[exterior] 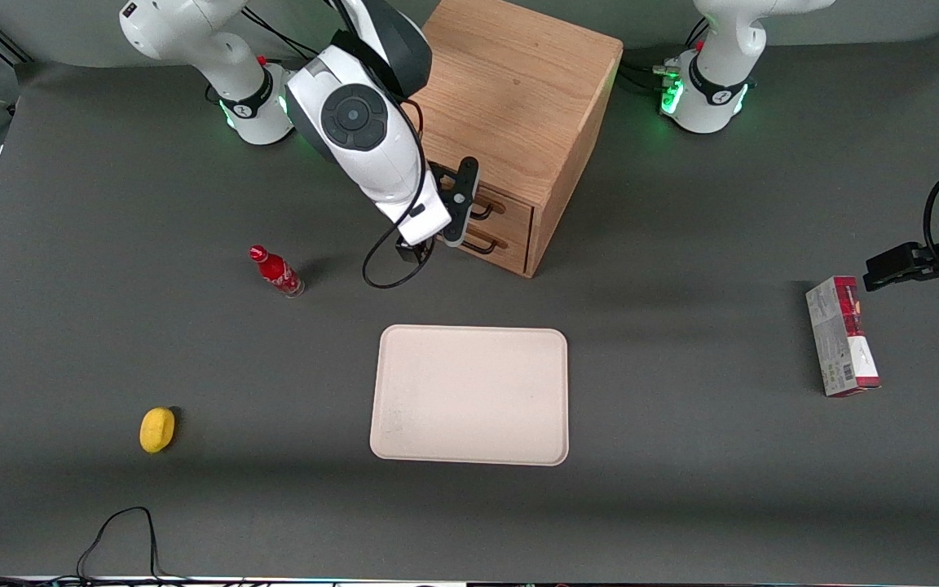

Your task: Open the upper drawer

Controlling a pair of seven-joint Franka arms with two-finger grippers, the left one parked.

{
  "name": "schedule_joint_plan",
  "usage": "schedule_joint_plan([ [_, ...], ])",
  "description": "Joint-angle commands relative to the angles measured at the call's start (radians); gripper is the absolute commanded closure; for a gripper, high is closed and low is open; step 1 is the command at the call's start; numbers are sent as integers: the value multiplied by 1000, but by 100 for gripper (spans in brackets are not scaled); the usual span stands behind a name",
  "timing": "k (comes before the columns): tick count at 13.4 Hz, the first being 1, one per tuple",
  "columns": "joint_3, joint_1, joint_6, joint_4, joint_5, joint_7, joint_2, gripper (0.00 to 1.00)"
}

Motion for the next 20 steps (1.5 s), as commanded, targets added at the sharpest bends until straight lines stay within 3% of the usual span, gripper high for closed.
schedule_joint_plan([
  [1, -7, 1, 11, -22, 58, -35, -25, 0],
  [5, -7, 1, -4, -15, 91, -32, -33, 0],
  [12, -9, 0, 10, -18, 85, -18, 12, 0],
  [16, -12, -5, 10, -12, 76, 115, 13, 0],
  [20, -50, -9, 17, 21, 77, 128, 47, 0],
])
